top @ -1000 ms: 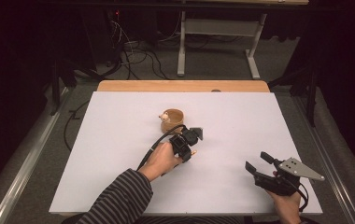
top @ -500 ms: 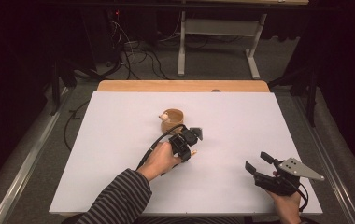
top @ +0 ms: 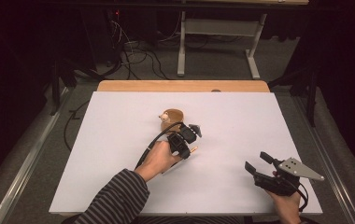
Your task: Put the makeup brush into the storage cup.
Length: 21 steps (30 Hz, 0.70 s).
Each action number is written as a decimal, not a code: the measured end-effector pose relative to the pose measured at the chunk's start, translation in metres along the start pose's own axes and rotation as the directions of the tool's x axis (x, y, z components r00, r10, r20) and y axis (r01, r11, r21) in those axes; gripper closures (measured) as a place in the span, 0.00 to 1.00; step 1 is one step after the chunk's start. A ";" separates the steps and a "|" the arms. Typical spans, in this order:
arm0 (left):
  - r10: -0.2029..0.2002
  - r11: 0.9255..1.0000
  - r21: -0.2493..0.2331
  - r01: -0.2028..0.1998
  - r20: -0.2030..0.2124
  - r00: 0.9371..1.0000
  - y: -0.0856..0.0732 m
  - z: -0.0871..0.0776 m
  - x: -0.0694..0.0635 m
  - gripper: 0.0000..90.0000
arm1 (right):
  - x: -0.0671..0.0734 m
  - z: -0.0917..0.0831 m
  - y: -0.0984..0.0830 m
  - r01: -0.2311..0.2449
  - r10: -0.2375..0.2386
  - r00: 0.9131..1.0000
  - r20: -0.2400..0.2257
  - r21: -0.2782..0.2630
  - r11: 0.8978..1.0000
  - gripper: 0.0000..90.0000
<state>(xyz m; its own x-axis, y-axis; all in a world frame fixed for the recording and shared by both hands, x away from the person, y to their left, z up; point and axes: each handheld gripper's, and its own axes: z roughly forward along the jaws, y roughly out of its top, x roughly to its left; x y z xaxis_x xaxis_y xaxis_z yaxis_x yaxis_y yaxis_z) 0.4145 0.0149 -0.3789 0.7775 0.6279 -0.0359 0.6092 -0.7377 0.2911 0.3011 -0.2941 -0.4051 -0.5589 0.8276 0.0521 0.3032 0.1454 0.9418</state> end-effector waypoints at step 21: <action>-0.017 0.991 -0.134 0.022 0.043 0.999 -0.005 -0.022 0.005 0.93 | 0.000 0.000 0.000 -0.003 0.003 1.000 -0.004 -0.001 1.000 0.33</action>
<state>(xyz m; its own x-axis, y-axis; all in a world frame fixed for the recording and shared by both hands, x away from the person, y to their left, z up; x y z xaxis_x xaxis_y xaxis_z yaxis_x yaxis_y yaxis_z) 0.4122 0.0270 -0.3595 0.7732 0.6289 -0.0814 0.5999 -0.6838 0.4154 0.3013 -0.2938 -0.4050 -0.5610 0.8259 0.0564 0.3042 0.1424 0.9419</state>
